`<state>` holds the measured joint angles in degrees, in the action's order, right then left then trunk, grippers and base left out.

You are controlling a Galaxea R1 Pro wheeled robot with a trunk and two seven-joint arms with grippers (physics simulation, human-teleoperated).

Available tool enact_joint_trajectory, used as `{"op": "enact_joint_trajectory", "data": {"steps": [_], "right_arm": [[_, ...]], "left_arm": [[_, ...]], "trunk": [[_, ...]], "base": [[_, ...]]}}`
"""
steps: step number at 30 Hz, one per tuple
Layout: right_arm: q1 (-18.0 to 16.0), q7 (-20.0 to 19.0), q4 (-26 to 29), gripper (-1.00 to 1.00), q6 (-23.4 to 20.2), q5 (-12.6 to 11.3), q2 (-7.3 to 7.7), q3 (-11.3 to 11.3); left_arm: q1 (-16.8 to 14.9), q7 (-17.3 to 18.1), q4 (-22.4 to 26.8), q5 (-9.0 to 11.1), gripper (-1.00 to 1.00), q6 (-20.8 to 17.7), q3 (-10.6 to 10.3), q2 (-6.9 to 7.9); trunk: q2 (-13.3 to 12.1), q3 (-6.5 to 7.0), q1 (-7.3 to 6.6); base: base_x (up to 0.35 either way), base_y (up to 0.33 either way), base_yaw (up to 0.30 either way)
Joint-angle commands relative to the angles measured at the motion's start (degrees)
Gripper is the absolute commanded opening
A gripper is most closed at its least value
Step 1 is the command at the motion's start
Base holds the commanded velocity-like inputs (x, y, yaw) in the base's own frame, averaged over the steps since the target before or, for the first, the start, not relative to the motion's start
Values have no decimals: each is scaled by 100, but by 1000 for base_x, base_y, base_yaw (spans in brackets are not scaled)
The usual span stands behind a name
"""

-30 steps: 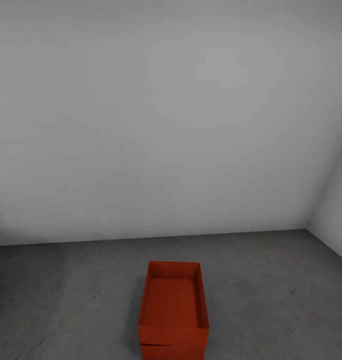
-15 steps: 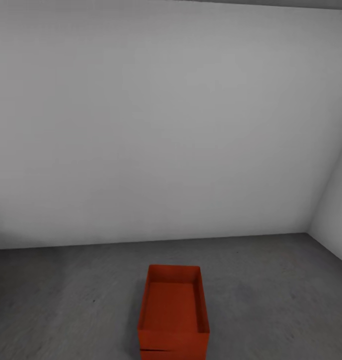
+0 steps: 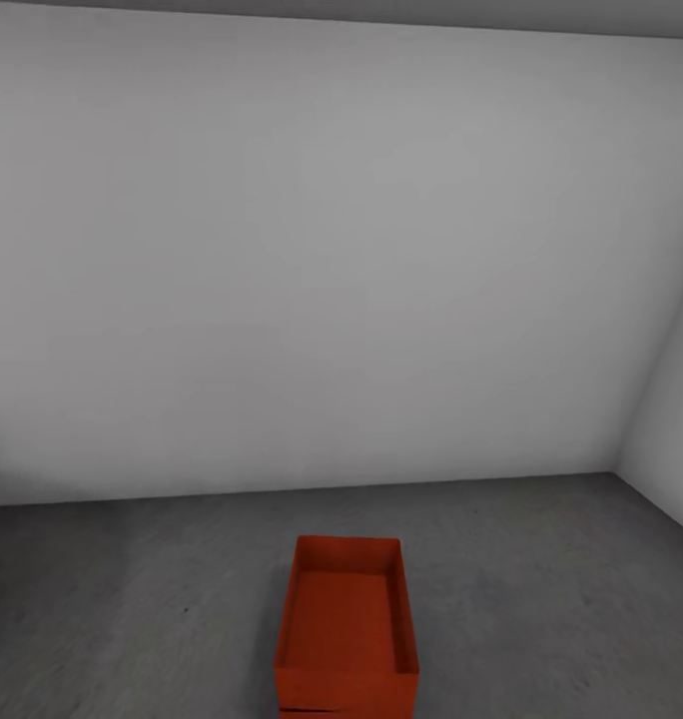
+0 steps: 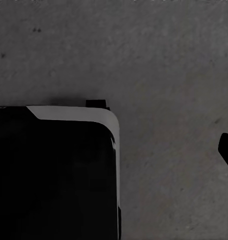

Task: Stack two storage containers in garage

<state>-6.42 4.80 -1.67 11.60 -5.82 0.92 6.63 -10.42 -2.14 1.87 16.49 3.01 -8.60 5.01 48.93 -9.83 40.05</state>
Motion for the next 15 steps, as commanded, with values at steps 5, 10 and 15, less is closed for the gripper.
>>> {"op": "enact_joint_trajectory", "data": {"steps": [5,10,15], "right_arm": [[-8,3,-18,100,35,-59,-1,49],[-8,3,-17,100,35,-59,-4,49],[-8,3,-18,100,35,-63,-4,49]], "left_arm": [[-4,-14,-2,48,100,15,-53,0],[-5,-14,-2,48,100,15,-47,0],[-5,-14,-2,48,100,16,-50,0]], "trunk": [[6,39,1],[6,86,1],[6,132,1]], "base": [[0,0,0],[0,0,0],[0,0,0]]}}
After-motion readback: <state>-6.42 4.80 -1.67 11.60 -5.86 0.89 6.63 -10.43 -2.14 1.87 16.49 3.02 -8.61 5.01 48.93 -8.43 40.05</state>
